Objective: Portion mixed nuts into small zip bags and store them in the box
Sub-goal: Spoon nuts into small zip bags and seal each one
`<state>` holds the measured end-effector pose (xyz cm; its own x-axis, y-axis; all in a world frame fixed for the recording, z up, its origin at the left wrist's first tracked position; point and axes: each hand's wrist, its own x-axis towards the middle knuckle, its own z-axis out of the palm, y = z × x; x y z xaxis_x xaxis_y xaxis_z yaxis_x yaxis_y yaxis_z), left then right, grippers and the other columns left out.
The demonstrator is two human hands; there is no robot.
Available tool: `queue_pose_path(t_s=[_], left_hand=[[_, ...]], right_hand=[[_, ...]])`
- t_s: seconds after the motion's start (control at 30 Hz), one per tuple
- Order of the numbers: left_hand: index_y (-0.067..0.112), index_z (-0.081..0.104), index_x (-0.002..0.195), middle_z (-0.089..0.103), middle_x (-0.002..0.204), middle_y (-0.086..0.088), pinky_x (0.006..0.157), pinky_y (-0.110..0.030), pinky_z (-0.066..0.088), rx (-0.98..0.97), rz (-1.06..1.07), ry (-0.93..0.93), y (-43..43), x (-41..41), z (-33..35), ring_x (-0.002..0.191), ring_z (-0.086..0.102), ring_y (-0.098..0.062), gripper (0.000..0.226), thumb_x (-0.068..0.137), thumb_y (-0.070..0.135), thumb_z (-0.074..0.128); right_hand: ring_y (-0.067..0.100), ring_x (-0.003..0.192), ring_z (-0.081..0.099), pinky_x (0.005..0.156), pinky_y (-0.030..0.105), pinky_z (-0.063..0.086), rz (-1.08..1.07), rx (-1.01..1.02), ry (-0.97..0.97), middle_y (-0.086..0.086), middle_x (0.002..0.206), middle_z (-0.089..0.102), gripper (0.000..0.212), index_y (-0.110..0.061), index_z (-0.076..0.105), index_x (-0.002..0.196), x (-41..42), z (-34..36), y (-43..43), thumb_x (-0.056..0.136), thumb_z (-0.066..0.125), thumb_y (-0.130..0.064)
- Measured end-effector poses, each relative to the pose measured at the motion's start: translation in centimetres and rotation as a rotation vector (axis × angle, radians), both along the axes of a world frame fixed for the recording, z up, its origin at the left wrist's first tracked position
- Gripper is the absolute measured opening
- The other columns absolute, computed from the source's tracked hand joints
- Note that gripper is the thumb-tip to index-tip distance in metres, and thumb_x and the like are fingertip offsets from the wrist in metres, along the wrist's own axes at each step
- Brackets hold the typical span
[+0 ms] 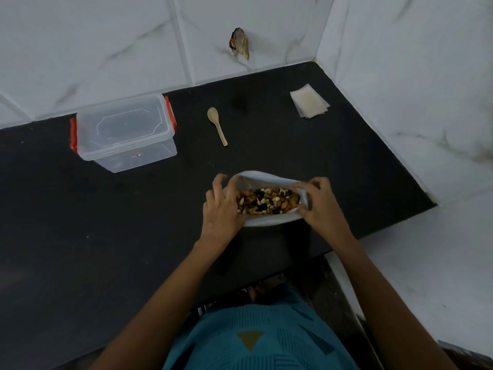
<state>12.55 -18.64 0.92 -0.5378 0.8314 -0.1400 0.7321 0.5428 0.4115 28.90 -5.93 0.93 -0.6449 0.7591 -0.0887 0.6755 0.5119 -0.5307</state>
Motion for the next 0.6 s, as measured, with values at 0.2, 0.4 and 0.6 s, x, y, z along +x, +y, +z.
queue_pose_path(t_s=[0.2,0.4,0.6], left_hand=[[0.021,0.026,0.141,0.025,0.138,-0.006,0.101,-0.031,0.032,-0.031,-0.017,-0.164,-0.5,-0.5,-1.3,0.121,0.032,-0.025,0.079,0.077,0.020,0.072],[0.009,0.053,0.095,0.049,0.114,-0.001,0.090,-0.018,0.038,0.347,0.065,-0.357,-0.7,-1.9,-1.3,0.113,0.049,-0.017,0.016,0.085,-0.001,0.058],[0.009,0.048,0.121,0.054,0.110,0.003,0.073,-0.009,0.044,0.367,0.122,-0.436,0.0,-2.6,-1.8,0.103,0.053,-0.005,0.032,0.090,0.007,0.056]], right_hand=[[0.020,0.115,0.040,0.087,0.021,0.036,0.051,-0.144,-0.043,0.008,0.123,0.037,0.048,-0.013,0.050,0.123,-0.6,-0.8,-0.3,0.079,0.066,-0.002],[0.007,0.092,0.046,0.076,0.012,0.039,-0.043,-0.187,0.171,-0.003,0.101,0.042,0.018,-0.013,0.055,0.081,-0.6,-0.6,0.5,0.076,0.071,-0.005],[0.008,0.085,0.055,0.068,0.011,0.041,-0.069,-0.242,0.231,-0.004,0.092,0.057,0.019,-0.013,0.055,0.099,-0.9,-0.7,1.4,0.084,0.060,-0.001]])
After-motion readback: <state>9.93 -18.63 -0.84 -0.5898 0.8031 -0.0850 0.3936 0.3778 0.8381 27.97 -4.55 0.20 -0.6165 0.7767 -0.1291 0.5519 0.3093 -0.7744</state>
